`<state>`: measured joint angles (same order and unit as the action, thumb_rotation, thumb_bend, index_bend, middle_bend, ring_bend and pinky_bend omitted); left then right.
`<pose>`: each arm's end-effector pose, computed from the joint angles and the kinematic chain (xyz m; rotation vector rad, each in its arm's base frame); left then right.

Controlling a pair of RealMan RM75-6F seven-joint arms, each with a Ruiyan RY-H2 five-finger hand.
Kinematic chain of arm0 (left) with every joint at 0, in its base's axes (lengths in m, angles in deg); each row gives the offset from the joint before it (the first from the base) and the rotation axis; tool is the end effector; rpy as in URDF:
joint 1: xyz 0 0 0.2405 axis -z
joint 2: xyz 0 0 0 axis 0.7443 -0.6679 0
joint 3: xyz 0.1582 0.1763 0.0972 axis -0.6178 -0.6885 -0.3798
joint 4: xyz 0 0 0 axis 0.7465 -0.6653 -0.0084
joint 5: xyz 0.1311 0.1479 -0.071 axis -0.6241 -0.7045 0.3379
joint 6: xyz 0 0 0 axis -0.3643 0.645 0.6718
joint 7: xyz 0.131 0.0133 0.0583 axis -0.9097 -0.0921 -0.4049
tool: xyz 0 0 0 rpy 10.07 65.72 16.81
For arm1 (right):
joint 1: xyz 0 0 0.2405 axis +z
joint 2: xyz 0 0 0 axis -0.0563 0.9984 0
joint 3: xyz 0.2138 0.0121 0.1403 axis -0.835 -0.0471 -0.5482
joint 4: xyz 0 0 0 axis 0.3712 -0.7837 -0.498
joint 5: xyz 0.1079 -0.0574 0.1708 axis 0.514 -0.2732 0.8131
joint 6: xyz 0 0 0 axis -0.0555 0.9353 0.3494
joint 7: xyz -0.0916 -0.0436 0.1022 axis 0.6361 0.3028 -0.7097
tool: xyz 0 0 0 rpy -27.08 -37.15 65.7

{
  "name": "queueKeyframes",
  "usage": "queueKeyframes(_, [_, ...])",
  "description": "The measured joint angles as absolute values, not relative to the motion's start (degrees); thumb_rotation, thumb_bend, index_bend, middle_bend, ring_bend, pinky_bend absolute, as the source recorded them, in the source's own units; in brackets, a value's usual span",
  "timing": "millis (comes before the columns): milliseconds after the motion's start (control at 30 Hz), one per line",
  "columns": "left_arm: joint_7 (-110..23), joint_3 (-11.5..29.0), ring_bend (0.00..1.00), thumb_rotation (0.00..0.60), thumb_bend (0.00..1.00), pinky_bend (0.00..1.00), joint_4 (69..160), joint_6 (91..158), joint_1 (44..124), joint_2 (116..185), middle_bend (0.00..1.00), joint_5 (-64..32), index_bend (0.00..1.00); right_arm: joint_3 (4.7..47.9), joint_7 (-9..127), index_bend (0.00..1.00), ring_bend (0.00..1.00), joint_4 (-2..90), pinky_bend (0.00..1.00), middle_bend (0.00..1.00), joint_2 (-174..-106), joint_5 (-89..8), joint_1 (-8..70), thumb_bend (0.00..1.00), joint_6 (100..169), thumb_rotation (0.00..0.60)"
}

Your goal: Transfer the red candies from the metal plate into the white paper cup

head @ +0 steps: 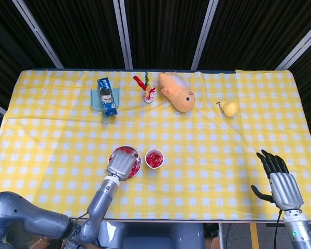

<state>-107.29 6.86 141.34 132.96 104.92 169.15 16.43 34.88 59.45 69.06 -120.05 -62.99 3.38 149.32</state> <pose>-0.0715 0.2831 -0.0809 -2.0245 -0.7499 -0.4760 -0.2901 -0.1820 0.1356 1.4289 -1.0950 0.9382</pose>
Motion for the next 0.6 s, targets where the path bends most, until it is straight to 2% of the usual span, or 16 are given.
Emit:
queueKeyframes(300, [-108.0, 6.8, 0.93, 0.6, 0.28, 1.0, 139.7, 132.7, 105.2, 170.6, 0.95, 17.7, 0.36, 34.9, 59.3, 0.0, 0.0, 69.0, 0.0, 0.0, -120.0, -63.0, 3.3, 0.34, 149.4, 0.6])
queueKeyframes(600, [-107.9, 6.6, 0.93, 0.6, 0.31, 1.0, 139.8, 132.7, 105.0, 170.4, 0.95, 18.0, 0.38, 34.8, 59.6, 0.0, 0.0, 69.1, 0.0, 0.0, -120.1, -62.9, 3.4, 0.34, 149.4, 0.6])
